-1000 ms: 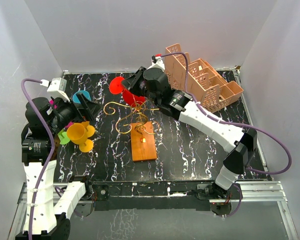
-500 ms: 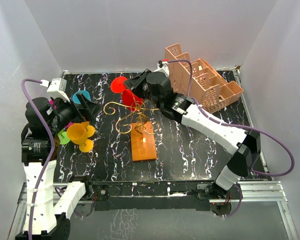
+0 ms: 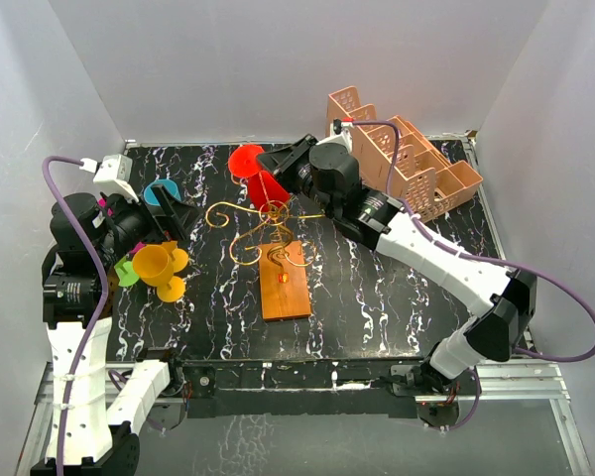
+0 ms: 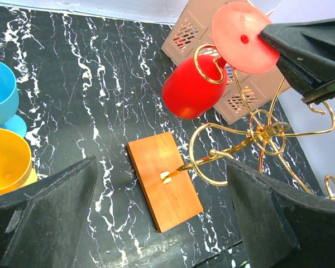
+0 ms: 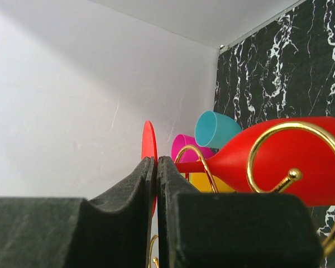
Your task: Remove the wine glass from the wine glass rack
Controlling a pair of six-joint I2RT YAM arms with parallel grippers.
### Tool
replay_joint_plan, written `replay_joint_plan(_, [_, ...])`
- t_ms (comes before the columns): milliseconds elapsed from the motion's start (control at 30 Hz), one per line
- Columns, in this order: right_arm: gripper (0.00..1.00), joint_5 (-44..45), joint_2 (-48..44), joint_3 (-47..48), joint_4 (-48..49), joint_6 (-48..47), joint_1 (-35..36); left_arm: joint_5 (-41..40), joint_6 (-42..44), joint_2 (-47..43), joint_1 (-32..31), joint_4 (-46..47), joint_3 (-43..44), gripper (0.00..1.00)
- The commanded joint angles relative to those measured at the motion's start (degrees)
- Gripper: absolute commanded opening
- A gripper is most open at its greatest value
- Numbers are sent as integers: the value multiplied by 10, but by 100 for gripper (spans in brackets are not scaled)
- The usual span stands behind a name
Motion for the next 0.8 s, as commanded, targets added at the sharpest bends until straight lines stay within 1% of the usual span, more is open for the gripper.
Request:
replay_joint_plan(0, [8,-22,-37,-11,39,15,-2,1,5,-2,-2,0,23,97])
replay_joint_plan(233, [8,-99,-47,-23,40,19,-2,-5,-3,4,-2,3,24,97])
replay_joint_plan(433, [8,-180,-40,-22,52,21,-2,-33,-13,7,-2,-4,33,97])
replay_joint_plan(633, [8,-239,-30,-20,110,21,-2,-100,-56,5,-2,-8,42,97])
replay_joint_plan(767, [8,-258,-36,-38,176,34,-3,-118,-96,0,-2,-2,40,97])
